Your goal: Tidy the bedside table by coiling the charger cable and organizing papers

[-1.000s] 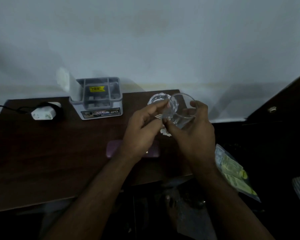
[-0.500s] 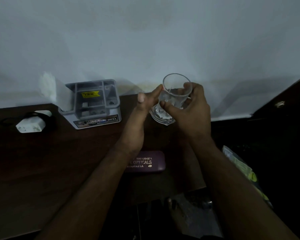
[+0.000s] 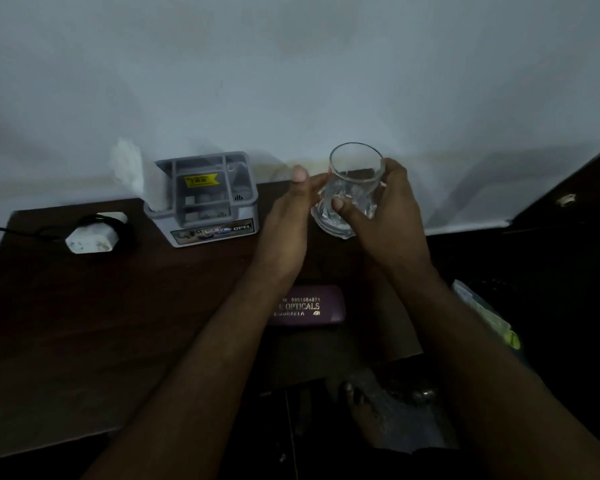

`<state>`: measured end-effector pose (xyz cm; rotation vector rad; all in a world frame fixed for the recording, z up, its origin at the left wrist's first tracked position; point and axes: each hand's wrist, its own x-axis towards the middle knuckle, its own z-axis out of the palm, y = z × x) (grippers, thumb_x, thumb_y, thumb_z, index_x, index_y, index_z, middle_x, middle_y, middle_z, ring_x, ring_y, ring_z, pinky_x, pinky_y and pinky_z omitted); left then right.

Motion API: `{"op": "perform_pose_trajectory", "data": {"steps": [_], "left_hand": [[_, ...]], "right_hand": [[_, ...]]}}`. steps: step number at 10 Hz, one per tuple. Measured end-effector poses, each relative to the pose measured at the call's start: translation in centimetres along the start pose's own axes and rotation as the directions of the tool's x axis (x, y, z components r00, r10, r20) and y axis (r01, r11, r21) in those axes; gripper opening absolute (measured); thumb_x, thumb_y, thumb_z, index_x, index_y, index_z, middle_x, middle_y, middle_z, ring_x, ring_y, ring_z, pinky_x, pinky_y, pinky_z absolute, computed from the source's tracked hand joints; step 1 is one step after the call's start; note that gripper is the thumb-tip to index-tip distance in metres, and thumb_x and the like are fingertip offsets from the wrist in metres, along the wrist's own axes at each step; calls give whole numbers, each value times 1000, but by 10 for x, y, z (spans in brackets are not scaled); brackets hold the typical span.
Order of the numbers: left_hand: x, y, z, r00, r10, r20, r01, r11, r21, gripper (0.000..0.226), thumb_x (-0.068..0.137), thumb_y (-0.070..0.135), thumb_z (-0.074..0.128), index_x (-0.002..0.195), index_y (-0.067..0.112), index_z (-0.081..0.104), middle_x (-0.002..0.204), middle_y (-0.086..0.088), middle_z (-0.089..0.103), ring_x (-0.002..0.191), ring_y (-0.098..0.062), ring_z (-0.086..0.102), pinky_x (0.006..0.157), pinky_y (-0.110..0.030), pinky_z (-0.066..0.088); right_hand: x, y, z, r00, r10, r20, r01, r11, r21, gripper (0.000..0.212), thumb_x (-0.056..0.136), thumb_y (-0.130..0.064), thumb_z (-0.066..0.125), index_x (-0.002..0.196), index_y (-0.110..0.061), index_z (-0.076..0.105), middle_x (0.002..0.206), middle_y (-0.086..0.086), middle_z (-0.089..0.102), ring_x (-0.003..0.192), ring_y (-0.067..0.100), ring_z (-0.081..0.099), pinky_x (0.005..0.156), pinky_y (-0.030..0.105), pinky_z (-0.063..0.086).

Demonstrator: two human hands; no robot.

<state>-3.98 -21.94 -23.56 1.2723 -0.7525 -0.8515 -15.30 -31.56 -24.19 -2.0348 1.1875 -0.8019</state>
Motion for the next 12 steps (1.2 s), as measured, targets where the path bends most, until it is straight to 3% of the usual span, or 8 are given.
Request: {"op": "perform_pose_trajectory", "data": {"steps": [1, 2, 3, 4, 5, 7, 9, 12], "left_hand": [[-12, 4, -18, 997, 73, 39, -82, 946, 312, 24, 101, 26, 61, 121, 15, 70, 114, 6, 74, 110, -1, 67, 99, -24, 53], [-37, 7, -49, 981, 21, 191, -140, 758, 637, 50, 84, 44, 77, 128, 23, 65, 119, 8, 66, 111, -6, 62, 101, -30, 50], [-64, 10, -75, 935, -189, 300, -200, 418, 886, 95, 62, 70, 76, 144, 27, 51, 130, 4, 55, 121, -15, 55, 104, -37, 47], [-81, 9, -87, 917, -301, 260, -175, 281, 944, 93, 61, 55, 87, 141, 26, 50, 131, 0, 53, 123, -21, 53, 102, -42, 46], [-89, 8, -97, 931, -292, 218, -127, 300, 946, 74, 65, 33, 90, 130, 21, 59, 124, -4, 56, 115, -25, 57, 98, -41, 48], [-96, 8, -124, 950, -280, 142, -45, 324, 945, 74, 63, 27, 91, 129, 16, 61, 122, -7, 57, 113, -27, 57, 98, -41, 48], [-110, 14, -137, 969, -225, 102, -4, 398, 917, 101, 67, 37, 92, 150, 10, 43, 140, -14, 49, 133, -29, 48, 111, -39, 41], [-233, 73, -118, 965, 223, -138, 20, 464, 886, 72, 90, 37, 73, 150, 8, 44, 152, -11, 47, 141, -27, 45, 115, -43, 40]], "right_hand": [[-24, -10, -17, 998, -36, -54, 28, 991, -133, 61, 84, -35, 80, 132, -12, 49, 129, 10, 53, 115, 29, 61, 95, 42, 52], [-59, -14, -26, 959, 78, 272, -16, 975, -224, 66, 74, -48, 84, 126, -18, 56, 121, 8, 54, 109, 27, 62, 92, 38, 53], [-89, -21, -13, 749, 278, 602, 82, 862, -500, 103, 66, -53, 88, 149, -23, 35, 140, 14, 37, 131, 37, 42, 108, 44, 43], [-98, -29, 4, 784, 225, 578, 164, 823, -543, 94, 72, -38, 88, 147, -19, 34, 142, 15, 34, 131, 40, 39, 107, 48, 42], [-94, -37, 14, 803, 153, 576, 206, 836, -509, 83, 73, -30, 88, 142, -19, 43, 136, 13, 40, 124, 38, 47, 103, 45, 45], [-92, -48, 35, 778, 56, 626, 298, 844, -445, 84, 72, -29, 88, 144, -27, 46, 137, 9, 42, 124, 34, 49, 103, 46, 48], [-106, -59, 36, 800, 87, 594, 255, 847, -467, 103, 72, -36, 88, 154, -19, 28, 144, 14, 34, 134, 38, 42, 105, 53, 46], [-201, -104, -22, 943, -110, 313, 216, 919, -329, 81, 91, -48, 68, 156, -15, 30, 151, 14, 33, 136, 36, 41, 106, 48, 46]]}}
